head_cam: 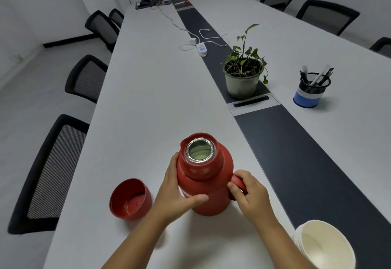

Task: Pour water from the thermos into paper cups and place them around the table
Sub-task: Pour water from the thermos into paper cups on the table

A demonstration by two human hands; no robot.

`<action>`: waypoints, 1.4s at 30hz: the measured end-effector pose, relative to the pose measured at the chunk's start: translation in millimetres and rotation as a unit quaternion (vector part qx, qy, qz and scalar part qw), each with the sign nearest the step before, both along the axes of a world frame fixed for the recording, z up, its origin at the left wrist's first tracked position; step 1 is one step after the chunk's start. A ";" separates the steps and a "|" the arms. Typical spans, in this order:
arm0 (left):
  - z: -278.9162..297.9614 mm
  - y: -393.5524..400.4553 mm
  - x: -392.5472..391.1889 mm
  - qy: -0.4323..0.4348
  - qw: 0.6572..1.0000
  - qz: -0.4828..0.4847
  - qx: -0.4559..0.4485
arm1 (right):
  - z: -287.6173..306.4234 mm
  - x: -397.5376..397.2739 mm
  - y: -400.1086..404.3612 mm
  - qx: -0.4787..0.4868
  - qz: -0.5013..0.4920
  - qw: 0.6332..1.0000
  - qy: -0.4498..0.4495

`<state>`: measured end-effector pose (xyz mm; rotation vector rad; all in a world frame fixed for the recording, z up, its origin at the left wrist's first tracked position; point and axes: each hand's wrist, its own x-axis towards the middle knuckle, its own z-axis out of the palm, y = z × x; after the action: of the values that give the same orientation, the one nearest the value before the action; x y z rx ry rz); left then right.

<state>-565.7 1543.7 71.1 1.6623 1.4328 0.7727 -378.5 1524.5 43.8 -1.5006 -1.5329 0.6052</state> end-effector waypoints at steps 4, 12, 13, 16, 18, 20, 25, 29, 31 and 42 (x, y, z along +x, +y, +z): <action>11.9 -11.9 7.9 0.043 0.999 -0.001 0.012 | 13.6 1.3 -7.7 0.004 0.003 0.997 -0.073; -7.7 -113.7 57.2 0.173 0.982 -0.062 0.046 | 52.4 68.5 -92.0 0.045 -0.053 0.975 -0.210; -11.2 -123.3 67.5 0.165 0.983 -0.083 0.021 | 52.1 82.1 -102.3 0.027 -0.060 0.973 -0.219; -15.1 -132.8 100.6 0.139 0.982 -0.117 -0.056 | 44.2 114.8 -122.0 -0.100 -0.068 0.962 -0.244; -16.1 -128.8 121.7 0.106 0.982 -0.128 -0.091 | 36.8 125.6 -126.9 -0.166 -0.029 0.956 -0.240; -16.6 -122.0 140.3 0.067 0.982 -0.126 -0.124 | 30.4 128.9 -125.9 -0.179 0.010 0.962 -0.206; -20.7 -116.6 161.7 -0.015 0.977 -0.156 -0.143 | 24.1 138.3 -125.1 -0.153 0.041 0.975 -0.157; -32.9 -121.7 159.7 -0.038 0.974 -0.166 -0.147 | 22.2 158.7 -139.1 -0.190 0.094 0.967 -0.143; -36.6 -124.4 158.4 -0.047 0.969 -0.180 -0.163 | 23.7 164.6 -145.6 -0.199 0.105 0.964 -0.142; -19.3 -138.8 140.8 -0.134 0.948 -0.207 -0.202 | 45.8 164.2 -153.2 -0.204 0.193 0.953 -0.109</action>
<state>-424.9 1404.9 51.8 1.4056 0.9289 0.4117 -214.2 1371.3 89.6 -1.6184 -1.9852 1.0669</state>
